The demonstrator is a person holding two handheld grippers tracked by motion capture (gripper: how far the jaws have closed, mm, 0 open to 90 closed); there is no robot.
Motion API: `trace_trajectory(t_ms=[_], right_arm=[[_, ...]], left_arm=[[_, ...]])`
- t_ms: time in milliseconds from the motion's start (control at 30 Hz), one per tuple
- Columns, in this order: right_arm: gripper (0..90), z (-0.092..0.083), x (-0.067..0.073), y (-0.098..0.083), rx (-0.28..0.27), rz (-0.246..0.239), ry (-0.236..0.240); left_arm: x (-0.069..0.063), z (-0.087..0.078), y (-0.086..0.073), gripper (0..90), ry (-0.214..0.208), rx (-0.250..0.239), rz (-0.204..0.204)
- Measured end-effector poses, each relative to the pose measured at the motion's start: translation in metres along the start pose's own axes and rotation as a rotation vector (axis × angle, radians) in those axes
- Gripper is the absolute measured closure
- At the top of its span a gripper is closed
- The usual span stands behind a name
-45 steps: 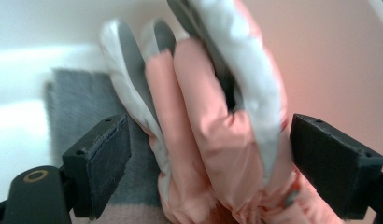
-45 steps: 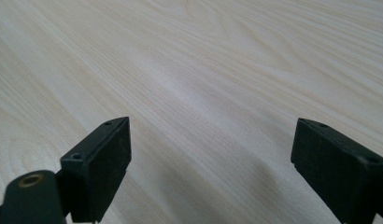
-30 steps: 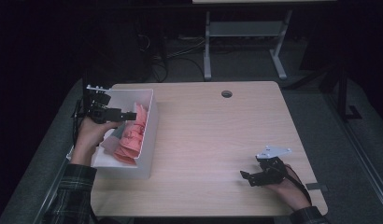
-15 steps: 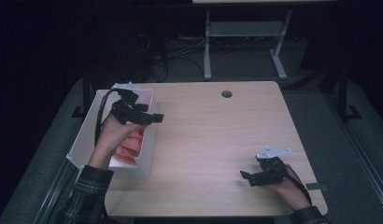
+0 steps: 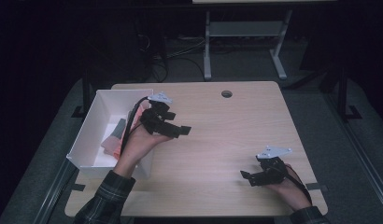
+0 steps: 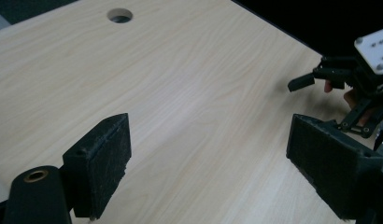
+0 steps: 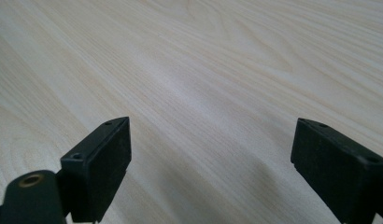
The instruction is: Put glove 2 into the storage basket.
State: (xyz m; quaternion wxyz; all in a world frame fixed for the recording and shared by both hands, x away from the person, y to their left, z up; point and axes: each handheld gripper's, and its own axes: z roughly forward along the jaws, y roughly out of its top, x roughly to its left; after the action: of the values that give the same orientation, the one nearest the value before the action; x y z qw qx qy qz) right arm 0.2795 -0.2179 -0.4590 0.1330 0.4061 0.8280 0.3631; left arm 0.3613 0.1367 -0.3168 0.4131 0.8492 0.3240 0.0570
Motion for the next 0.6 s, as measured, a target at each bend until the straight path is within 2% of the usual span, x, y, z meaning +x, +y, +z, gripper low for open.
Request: trace_trajectory(t_ms=[33,167,400,600], right_arm=[[12.0,0.000,0.000,0.000,0.001,0.000,0.000],[12.0,0.000,0.000,0.000,0.000,-0.001,0.001],[12.0,0.000,0.000,0.000,-0.001,-0.003,0.000],[12.0,0.000,0.000,0.000,-0.001,-0.006,0.001]], left_arm=[[-0.005,0.007,-0.002,13.6,-0.007,0.006,0.010],[-0.013,0.020,-0.008,13.6,-0.009,0.012,0.033],[-0.019,0.038,-0.019,13.8,-0.030,0.032,0.052],[-0.026,0.061,-0.037,13.8,-0.070,0.064,0.070]])
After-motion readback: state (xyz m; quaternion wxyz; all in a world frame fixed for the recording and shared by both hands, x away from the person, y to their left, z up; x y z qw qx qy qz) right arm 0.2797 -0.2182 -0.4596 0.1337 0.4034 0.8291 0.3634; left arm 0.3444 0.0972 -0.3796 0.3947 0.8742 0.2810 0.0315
